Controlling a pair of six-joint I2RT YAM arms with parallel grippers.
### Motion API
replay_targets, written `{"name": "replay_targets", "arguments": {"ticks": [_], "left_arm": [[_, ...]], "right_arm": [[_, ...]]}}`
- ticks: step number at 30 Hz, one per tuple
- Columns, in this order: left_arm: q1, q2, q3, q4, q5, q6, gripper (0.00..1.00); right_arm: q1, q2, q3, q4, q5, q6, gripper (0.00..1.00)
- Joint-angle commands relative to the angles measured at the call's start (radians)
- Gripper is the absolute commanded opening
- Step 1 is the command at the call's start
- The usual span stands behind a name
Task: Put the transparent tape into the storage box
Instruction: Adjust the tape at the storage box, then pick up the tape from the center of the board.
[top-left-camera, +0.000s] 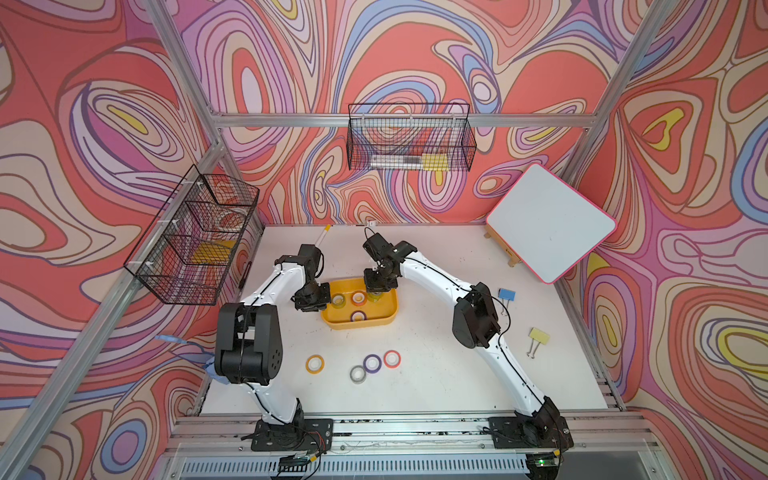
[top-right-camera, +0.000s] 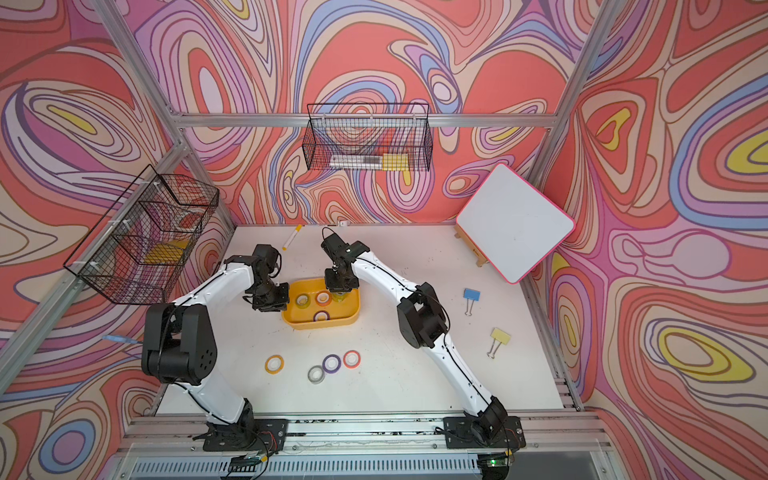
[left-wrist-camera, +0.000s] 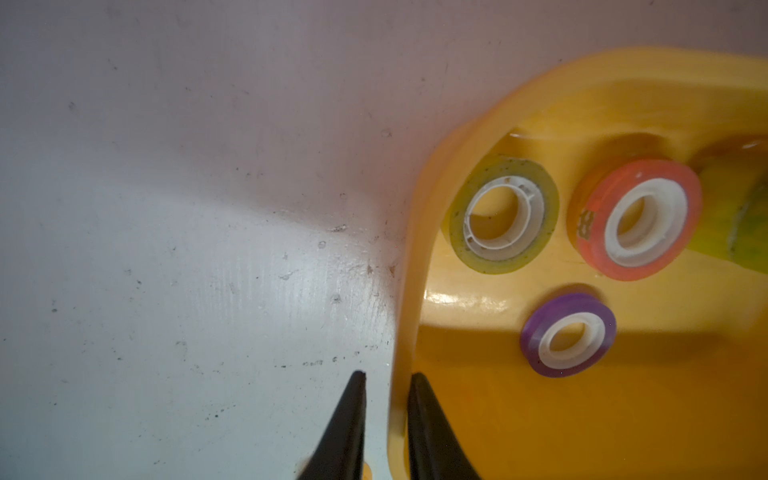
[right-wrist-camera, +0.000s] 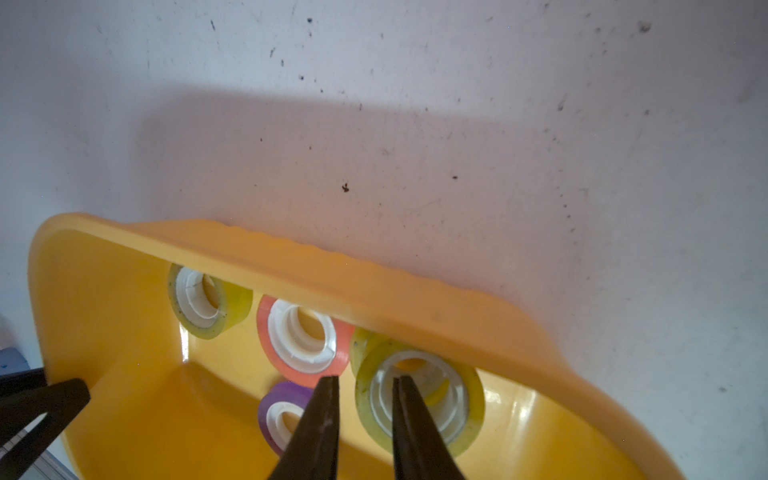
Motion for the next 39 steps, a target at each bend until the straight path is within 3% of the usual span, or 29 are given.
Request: {"name": "replay_targets", "arguments": {"ticks": [1, 5, 11, 13, 18, 25, 30, 36, 39], "left_arm": [[-0.002, -0.011, -0.007, -0.029, -0.021, 0.009, 0.23], [-0.002, -0.014, -0.007, -0.029, -0.021, 0.009, 0.24], [-0.002, -0.028, -0.01, -0.03, -0.033, 0.007, 0.28], [-0.002, -0.032, -0.01, -0.034, -0.042, 0.005, 0.36], [-0.002, -0.056, -0.018, -0.032, -0.051, 0.003, 0.44], [-0.004, -0.089, -0.024, -0.014, -0.037, 0.003, 0.44], [-0.003, -0.086, -0.016, -0.016, -0.033, 0.003, 0.43], [-0.004, -0.092, -0.022, -0.021, -0.037, 0.006, 0.41], [-0.009, -0.095, -0.027, -0.023, -0.041, 0.006, 0.41]], "right_arm": [[0.011, -0.08, -0.006, -0.01, 0.029, -0.01, 0.24], [0.021, -0.137, -0.04, -0.022, 0.047, -0.03, 0.25], [0.025, -0.297, -0.224, -0.001, 0.06, -0.096, 0.27], [0.024, -0.345, -0.291, 0.001, 0.049, -0.133, 0.28], [0.024, -0.502, -0.504, 0.023, 0.021, -0.217, 0.32], [0.032, -0.746, -0.848, 0.057, -0.011, -0.22, 0.32], [0.127, -0.835, -1.013, 0.071, 0.056, -0.189, 0.38], [0.287, -0.829, -1.057, 0.134, 0.172, -0.182, 0.46], [0.308, -0.812, -1.079, 0.191, 0.166, -0.177, 0.49]]}}
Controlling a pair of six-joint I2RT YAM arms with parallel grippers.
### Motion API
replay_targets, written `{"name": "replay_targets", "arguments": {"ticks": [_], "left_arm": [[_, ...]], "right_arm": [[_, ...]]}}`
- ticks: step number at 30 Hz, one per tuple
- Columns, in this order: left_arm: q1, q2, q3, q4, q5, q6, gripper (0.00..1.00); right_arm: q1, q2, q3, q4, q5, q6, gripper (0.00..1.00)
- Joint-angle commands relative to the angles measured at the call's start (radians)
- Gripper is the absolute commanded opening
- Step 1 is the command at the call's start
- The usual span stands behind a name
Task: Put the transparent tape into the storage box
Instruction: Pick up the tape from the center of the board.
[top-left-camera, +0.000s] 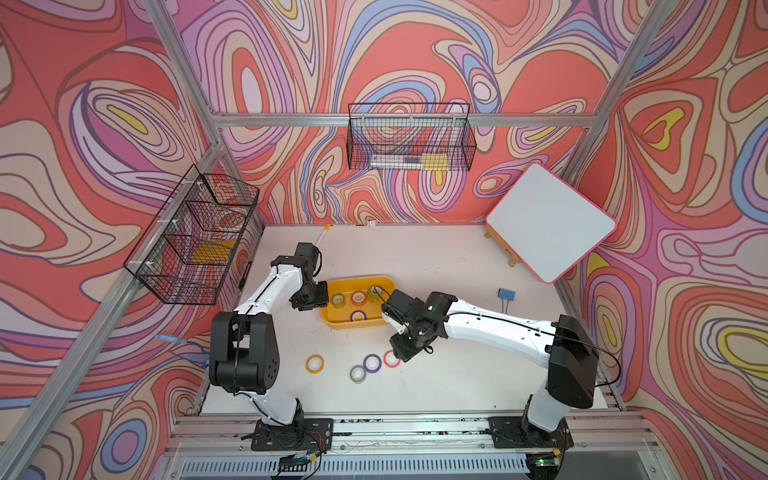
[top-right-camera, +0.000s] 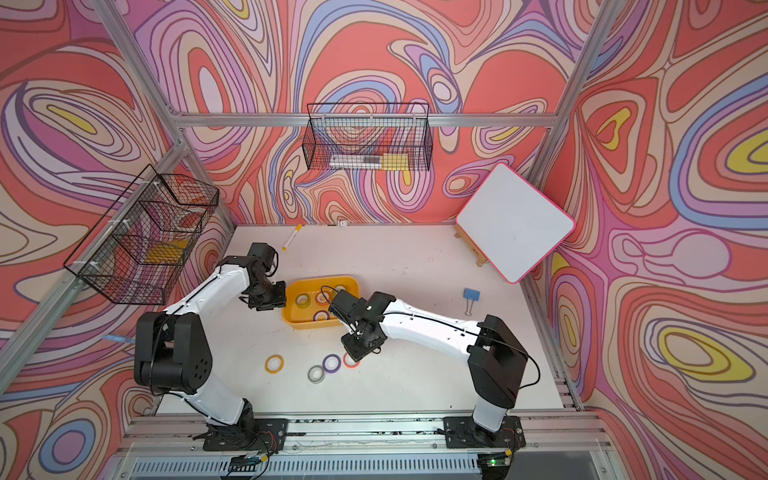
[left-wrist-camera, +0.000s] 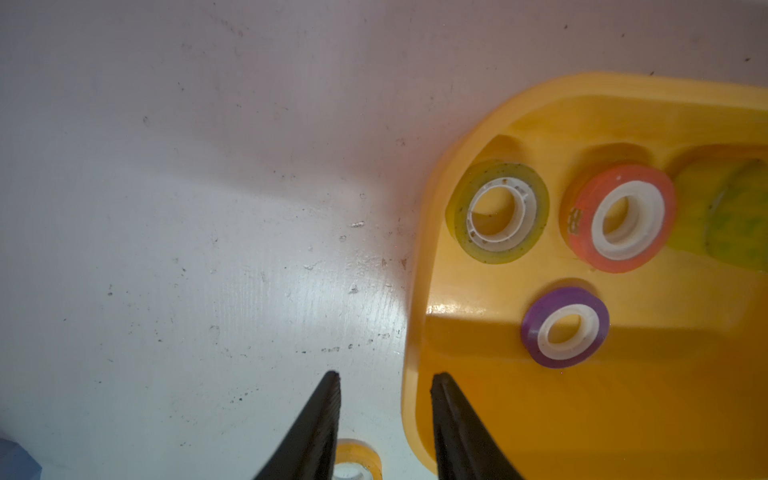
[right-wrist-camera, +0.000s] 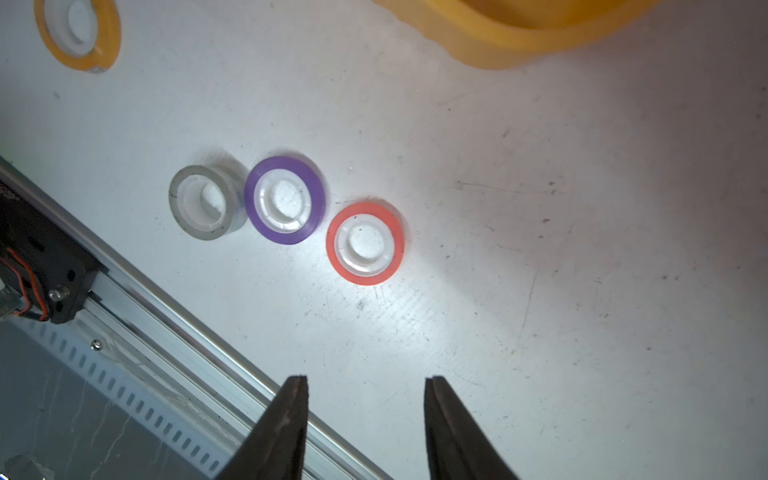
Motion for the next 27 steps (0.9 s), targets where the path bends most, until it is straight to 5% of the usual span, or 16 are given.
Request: {"name": "replay_targets", "arguments": {"ticks": [1, 27], "left_arm": [[-0.006, -0.029, -0.014, -0.023, -0.006, 0.007, 0.41], [-0.01, -0.023, -0.016, -0.026, -0.009, 0.015, 0.38]], "right_arm": [[0.01, 0.017, -0.022, 0.091, 0.052, 0.013, 0.49], [0.073, 0.204, -0.063, 0.165, 0.065, 0.006, 0.59]]}}
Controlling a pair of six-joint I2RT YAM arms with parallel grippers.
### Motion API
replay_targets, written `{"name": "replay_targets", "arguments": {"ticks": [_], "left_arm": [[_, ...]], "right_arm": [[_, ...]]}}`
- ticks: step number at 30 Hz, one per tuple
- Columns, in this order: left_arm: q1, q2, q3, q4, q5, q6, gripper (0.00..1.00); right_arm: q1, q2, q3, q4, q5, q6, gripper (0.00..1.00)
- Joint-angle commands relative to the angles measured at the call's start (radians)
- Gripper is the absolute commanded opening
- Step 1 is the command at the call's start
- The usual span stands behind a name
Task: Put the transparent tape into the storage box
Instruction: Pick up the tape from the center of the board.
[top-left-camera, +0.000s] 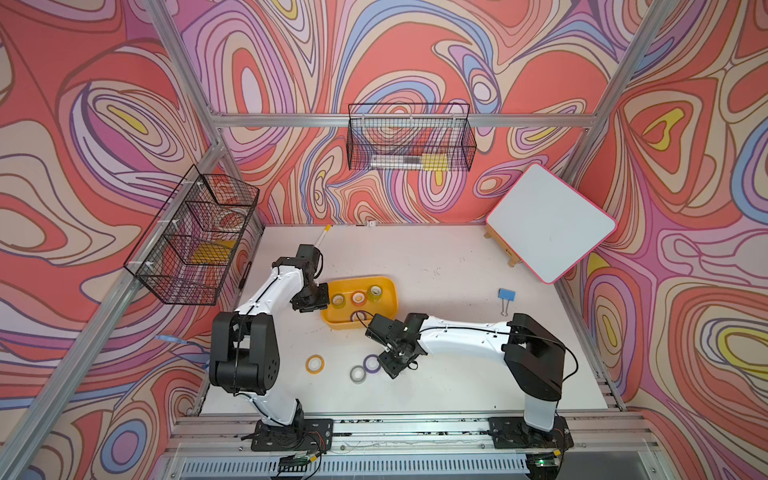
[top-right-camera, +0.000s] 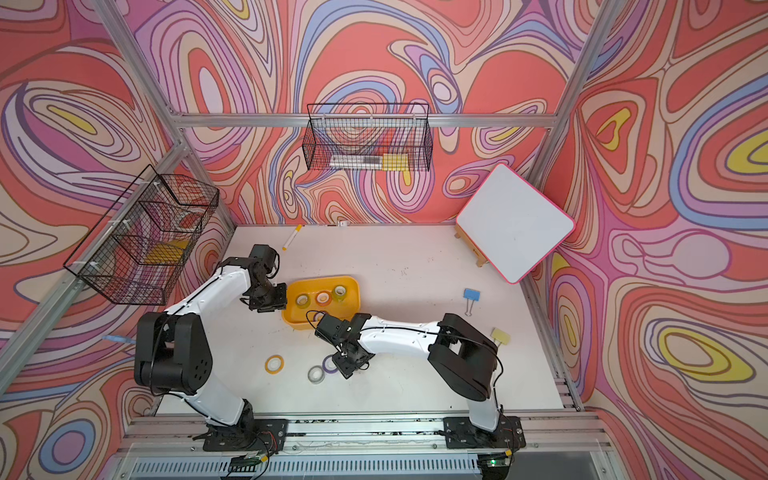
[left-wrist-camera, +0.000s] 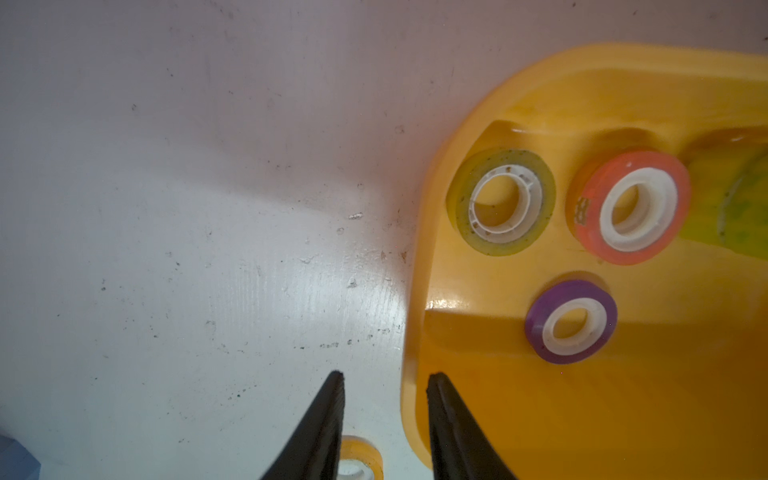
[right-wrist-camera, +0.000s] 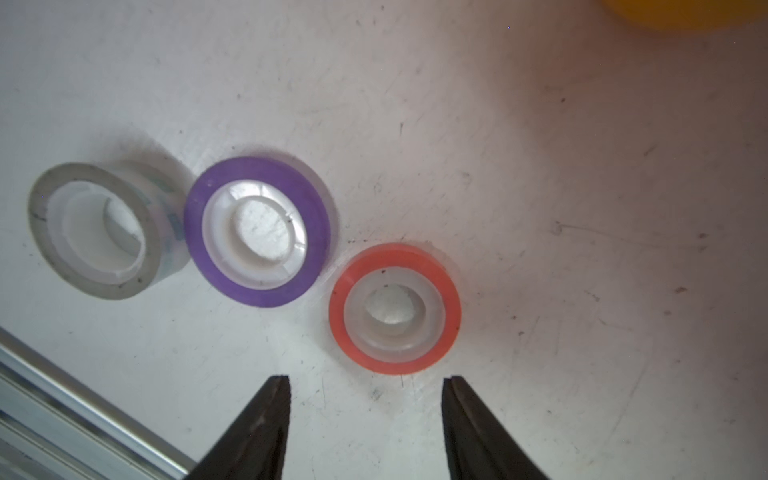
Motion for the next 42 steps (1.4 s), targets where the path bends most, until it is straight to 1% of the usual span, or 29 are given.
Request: {"name": "replay_targets", "arguments": {"ticks": [1, 16, 22, 26, 27, 30, 35, 38, 42], "left_arm": [[-0.003, -0.022, -0.005, -0.025, -0.003, 0.014, 0.38], [-0.003, -0.024, -0.004, -0.022, 0.011, 0.014, 0.37], [-0.002, -0.026, -0.004, -0.022, 0.01, 0.016, 0.36], [-0.003, -0.027, -0.004, -0.022, 0.01, 0.015, 0.36], [-0.003, -0.027, -0.004, -0.023, 0.01, 0.015, 0.36], [-0.002, -0.027, -0.003, -0.024, 0.005, 0.017, 0.36], [-0.002, -0.026, -0.004, -0.024, 0.003, 0.017, 0.36], [-0.002, -0.027, -0.004, -0.024, 0.005, 0.017, 0.36], [-0.003, -0.028, -0.004, -0.025, 0.002, 0.017, 0.35]], "right_arm": [[0.004, 0.028, -0.011, 0.019, -0.002, 0.009, 0.59], [0.004, 0.079, 0.011, -0.019, 0.024, 0.059, 0.62], [0.002, 0.072, 0.012, -0.021, 0.05, 0.071, 0.63], [-0.002, 0.072, 0.007, -0.009, 0.049, 0.075, 0.65], [-0.003, 0.073, 0.006, -0.004, 0.048, 0.075, 0.68], [-0.002, 0.068, 0.001, 0.01, 0.044, 0.074, 0.69], [-0.003, 0.062, 0.001, 0.023, 0.048, 0.075, 0.69], [-0.003, 0.053, -0.005, 0.057, 0.051, 0.064, 0.66], [-0.003, 0.08, 0.019, 0.063, 0.053, 0.06, 0.64]]}}
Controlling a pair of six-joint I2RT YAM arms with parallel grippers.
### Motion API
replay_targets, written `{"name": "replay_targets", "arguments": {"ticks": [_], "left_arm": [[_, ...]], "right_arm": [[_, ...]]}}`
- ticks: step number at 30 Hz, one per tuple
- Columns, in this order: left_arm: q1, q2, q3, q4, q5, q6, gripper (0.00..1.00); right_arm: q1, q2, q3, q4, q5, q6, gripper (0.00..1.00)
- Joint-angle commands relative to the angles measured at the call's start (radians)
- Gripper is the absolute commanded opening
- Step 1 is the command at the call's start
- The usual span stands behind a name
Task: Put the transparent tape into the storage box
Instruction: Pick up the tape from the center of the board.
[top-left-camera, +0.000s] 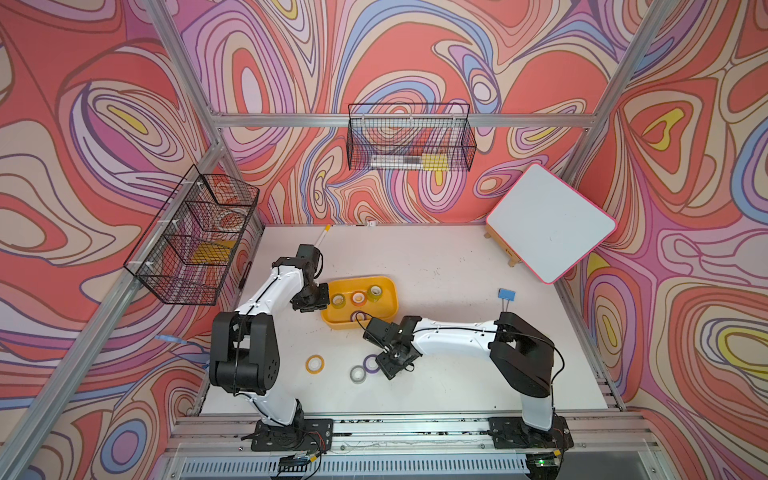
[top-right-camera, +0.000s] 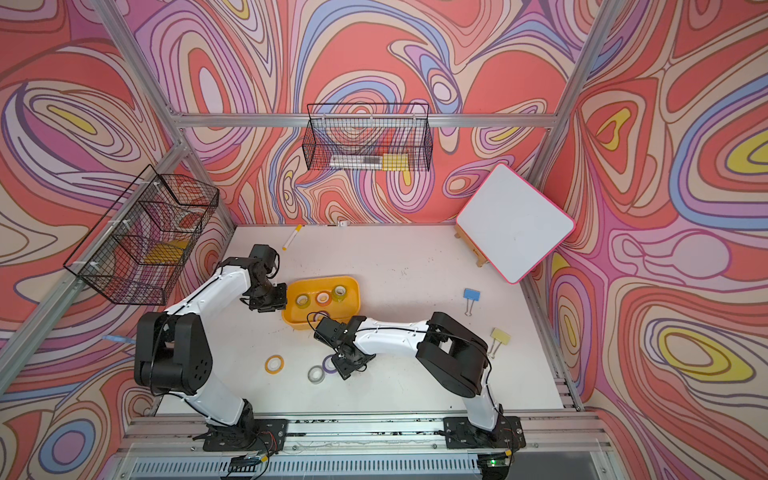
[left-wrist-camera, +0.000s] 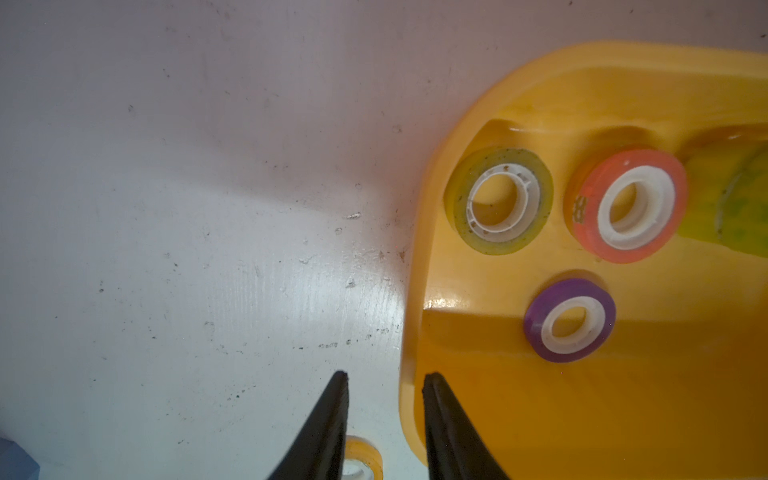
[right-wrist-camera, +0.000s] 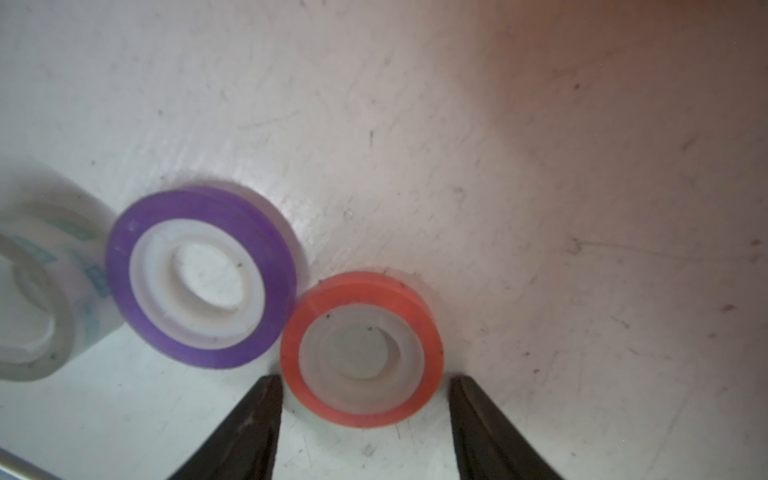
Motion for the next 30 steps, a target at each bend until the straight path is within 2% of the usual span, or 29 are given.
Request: {"name": "replay_targets", "arguments": {"ticks": [1, 7, 18, 30], "left_arm": [[-0.003, -0.028, -0.005, -0.025, -0.002, 0.014, 0.35], [-0.002, -0.028, -0.005, -0.026, -0.005, 0.014, 0.35], [-0.002, -0.025, -0.001, -0.027, -0.011, 0.017, 0.35], [-0.003, -0.031, -0.005, -0.031, -0.018, 0.019, 0.34]], "right_arm": [[-0.003, 0.036, 0.023, 0.026, 0.02, -0.004, 0.64], [-0.022, 0.074, 0.051, 0.011, 0.026, 0.002, 0.61], [-0.048, 0.035, 0.029, -0.005, 0.013, 0.005, 0.52], [-0.048, -0.017, 0.168, -0.121, 0.029, -0.025, 0.53]]}}
